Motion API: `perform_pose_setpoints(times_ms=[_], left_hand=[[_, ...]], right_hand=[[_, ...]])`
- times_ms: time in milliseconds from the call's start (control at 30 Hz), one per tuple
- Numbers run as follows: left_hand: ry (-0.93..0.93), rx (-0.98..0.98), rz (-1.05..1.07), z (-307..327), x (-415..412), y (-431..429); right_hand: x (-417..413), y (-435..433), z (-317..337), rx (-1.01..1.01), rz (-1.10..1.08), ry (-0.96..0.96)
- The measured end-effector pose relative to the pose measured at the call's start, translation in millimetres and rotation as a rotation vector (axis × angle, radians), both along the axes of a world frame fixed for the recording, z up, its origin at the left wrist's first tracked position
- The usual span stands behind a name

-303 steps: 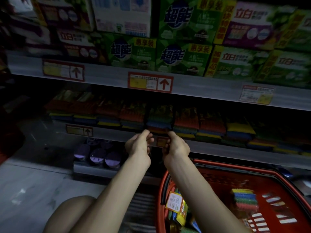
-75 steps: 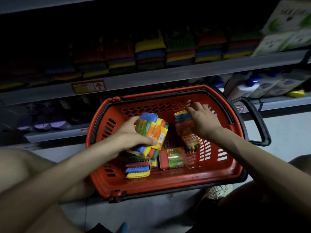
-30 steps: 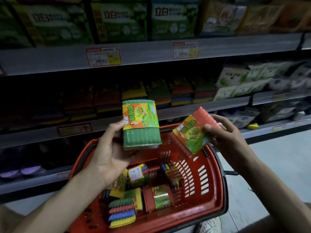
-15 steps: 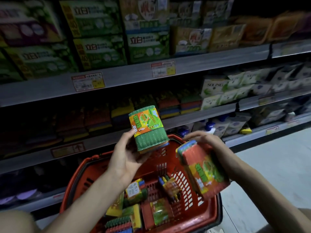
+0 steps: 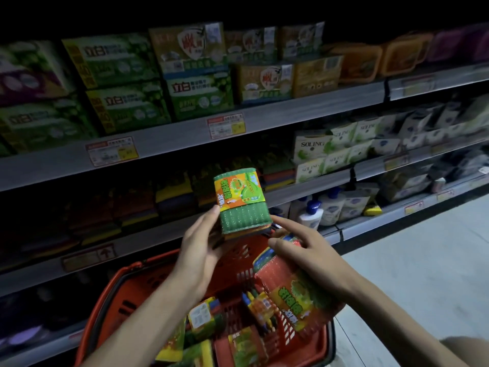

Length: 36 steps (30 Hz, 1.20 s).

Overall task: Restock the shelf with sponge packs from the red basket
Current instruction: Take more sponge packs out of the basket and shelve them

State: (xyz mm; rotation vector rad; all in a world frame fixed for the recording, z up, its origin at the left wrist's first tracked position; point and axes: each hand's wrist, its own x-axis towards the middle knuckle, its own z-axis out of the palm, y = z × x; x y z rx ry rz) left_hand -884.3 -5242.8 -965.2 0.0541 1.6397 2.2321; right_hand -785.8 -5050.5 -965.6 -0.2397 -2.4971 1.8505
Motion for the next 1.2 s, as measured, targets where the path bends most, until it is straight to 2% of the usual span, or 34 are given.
perform_pose_setpoints(times_ms=[167,333,467,567,667,833,1000,1200], left_hand=[[0.162,-0.164,0.037,-8,8,35],[0.280,-0.067,0.121,-7,23,68],[0.358,-0.112,0.088,-13,23,88],[0.384,-0.159,0.069,-14,24,102],[0.359,-0.122,0.061,-13,22,112],[0.430,-0.073,0.045,-11,26,115],[0.441,-0.114,0.078,-11,19,118],[0.516,-0.103,0.103,-3,9,131]], right_hand=[[-3,12,-2,-0.047,-0.122,0.020],[-12,22,0,-0.026,-0.230,0.070],[-22,35,0,-0.023,-0.262,0.094],[-27,42,6,-0.044,-0.275,0.142],[-31,52,10,-0.045,-0.282,0.195],[-29,60,18,-0.036,-0.262,0.248],[-34,66,22,0.112,-0.253,0.307],[-46,76,21,0.143,-0.264,0.335]])
